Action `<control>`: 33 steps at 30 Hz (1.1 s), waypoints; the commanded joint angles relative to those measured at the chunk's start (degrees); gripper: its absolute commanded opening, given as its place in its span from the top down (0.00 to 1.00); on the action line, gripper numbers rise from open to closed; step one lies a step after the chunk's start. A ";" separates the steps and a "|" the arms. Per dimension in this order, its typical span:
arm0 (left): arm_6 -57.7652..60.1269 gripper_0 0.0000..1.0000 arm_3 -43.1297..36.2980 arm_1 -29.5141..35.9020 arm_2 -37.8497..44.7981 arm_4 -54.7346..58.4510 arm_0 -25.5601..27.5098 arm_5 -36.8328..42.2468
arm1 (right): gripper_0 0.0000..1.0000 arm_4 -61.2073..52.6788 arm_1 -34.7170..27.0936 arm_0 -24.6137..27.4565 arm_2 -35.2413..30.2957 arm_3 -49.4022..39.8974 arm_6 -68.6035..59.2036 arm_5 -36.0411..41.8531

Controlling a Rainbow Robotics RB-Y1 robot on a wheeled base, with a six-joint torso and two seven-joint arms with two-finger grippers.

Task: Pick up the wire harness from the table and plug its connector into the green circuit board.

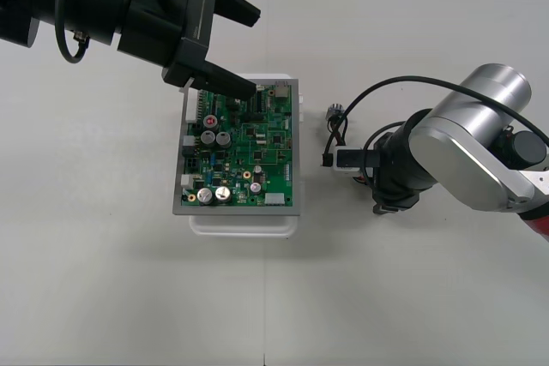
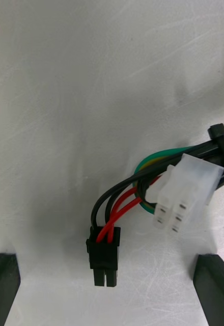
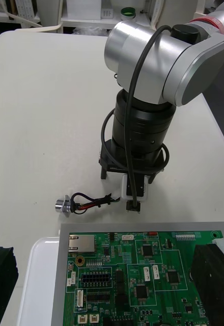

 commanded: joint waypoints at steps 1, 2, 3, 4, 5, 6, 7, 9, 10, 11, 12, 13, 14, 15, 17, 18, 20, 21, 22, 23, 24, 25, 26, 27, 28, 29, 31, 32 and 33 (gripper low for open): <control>1.86 0.00 -1.32 -0.95 -0.29 -0.20 -3.10 -1.55 | 0.87 -0.23 0.52 -1.82 1.07 0.20 -2.04 0.03; 1.86 0.00 -1.32 -0.95 -0.29 -0.20 -3.10 -1.55 | 0.95 -0.23 0.52 -1.82 0.98 0.20 -1.96 0.03; 1.86 0.00 -1.32 -0.95 -0.29 -0.20 -3.10 -1.55 | 1.00 -0.23 0.61 -1.82 0.98 0.11 -1.87 0.03; 1.86 0.00 -1.32 -0.95 -0.29 -0.20 -3.10 -1.55 | 1.00 -0.14 0.69 -1.82 0.98 0.11 -1.87 0.03; 1.86 0.00 -1.32 -0.95 -0.29 -0.20 -3.10 -1.55 | 1.00 -0.05 0.69 -1.82 1.07 0.11 -1.78 0.03; 1.86 0.00 -1.32 -0.95 -0.29 -0.20 -3.10 -1.55 | 1.00 -0.14 0.78 -1.82 0.98 0.11 -1.96 0.03; 1.86 0.00 -1.32 -0.95 -0.29 -0.20 -3.10 -1.55 | 1.00 -0.14 0.78 -1.82 0.98 0.11 -1.87 0.03; 1.86 0.00 -1.32 -0.95 -0.29 -0.20 -3.10 -1.55 | 1.00 -0.23 0.87 -1.82 0.98 0.11 -1.96 0.03; 1.86 0.00 -1.32 -0.95 -0.29 -0.20 -3.10 -1.55 | 1.00 -0.23 0.87 -1.82 1.07 0.11 -1.96 0.03; 1.86 0.00 -1.32 -0.95 -0.29 -0.20 -3.10 -1.55 | 1.00 -0.23 0.87 -1.82 1.07 0.11 -1.96 0.03; 1.86 0.00 -1.32 -0.95 -0.29 -0.20 -3.10 -1.55 | 1.00 -0.23 0.87 -1.82 0.98 0.11 -2.04 0.03; 1.86 0.00 -1.32 -0.95 -0.29 -0.20 -3.10 -1.55 | 1.00 -0.23 0.96 -1.82 0.98 0.11 -1.87 0.03; 1.86 0.00 -1.32 -0.95 -0.29 -0.20 -3.10 -1.55 | 1.00 -0.23 0.96 -1.82 0.98 0.11 -1.78 0.03; 1.86 0.00 -1.32 -0.95 -0.29 -0.20 -3.10 -1.55 | 1.00 -0.23 0.96 -1.82 0.98 0.11 -1.78 0.03; 1.86 0.00 -1.32 -0.95 -0.29 -0.20 -3.10 -1.55 | 1.00 -0.32 1.05 -1.82 0.98 0.11 -1.78 0.03; 1.86 0.00 -1.32 -0.95 -0.29 -0.20 -3.10 -1.55 | 1.00 -0.41 1.05 -1.82 0.98 0.11 -1.78 0.03; 1.86 0.00 -1.32 -0.95 -0.29 -0.20 -3.10 -1.55 | 1.00 -0.41 1.05 -1.82 0.98 0.11 -1.78 0.03; 1.86 0.00 -1.32 -0.95 -0.29 -0.20 -3.10 -1.55 | 1.00 -0.32 1.05 -1.82 0.98 0.11 -1.78 0.03; 1.86 0.00 -1.32 -0.95 -0.29 -0.20 -3.10 -1.55 | 1.00 -0.32 1.13 -1.82 0.98 0.20 -1.78 0.03; 1.86 0.00 -1.32 -0.95 -0.29 -0.20 -3.10 -1.55 | 1.00 -0.32 1.05 -1.82 0.98 0.11 -1.69 0.03; 1.86 0.00 -1.32 -0.95 -0.29 -0.20 -3.10 -1.55 | 1.00 -0.32 1.13 -1.82 0.98 0.11 -1.69 0.03; 1.86 0.00 -1.32 -0.95 -0.29 -0.20 -3.10 -1.55 | 1.00 -0.23 1.05 -1.82 0.98 0.11 -1.61 0.03; 1.86 0.00 -1.32 -0.95 -0.29 -0.20 -3.10 -1.55 | 1.00 -0.05 1.05 -1.82 0.72 -0.15 -1.61 0.03; 1.86 0.00 -1.32 -0.95 -0.29 -0.20 -3.10 -1.55 | 1.00 -0.05 1.05 -1.82 0.54 -0.33 -1.43 0.03; 1.86 0.00 -1.32 -0.95 -0.29 -0.20 -3.10 -1.55 | 1.00 -0.05 1.05 -1.82 0.37 -0.41 -1.43 0.03; 1.86 0.00 -1.32 -0.95 -0.29 -0.20 -3.10 -1.55 | 1.00 -0.23 1.05 -1.91 0.10 -0.50 -1.25 0.03; 1.86 0.00 -1.32 -0.95 -0.29 -0.20 -3.10 -1.55 | 1.00 -0.41 1.05 -1.82 -0.34 -0.68 -1.08 0.03; 1.86 0.00 -1.32 -0.95 -0.29 -0.20 -3.10 -1.55 | 1.00 -0.49 1.05 -1.82 -0.78 -0.85 -0.90 0.03; 1.86 0.00 -1.32 -0.95 -0.29 -0.20 -3.10 -1.55 | 1.00 -0.67 1.05 -1.91 -1.04 -0.85 -0.64 0.03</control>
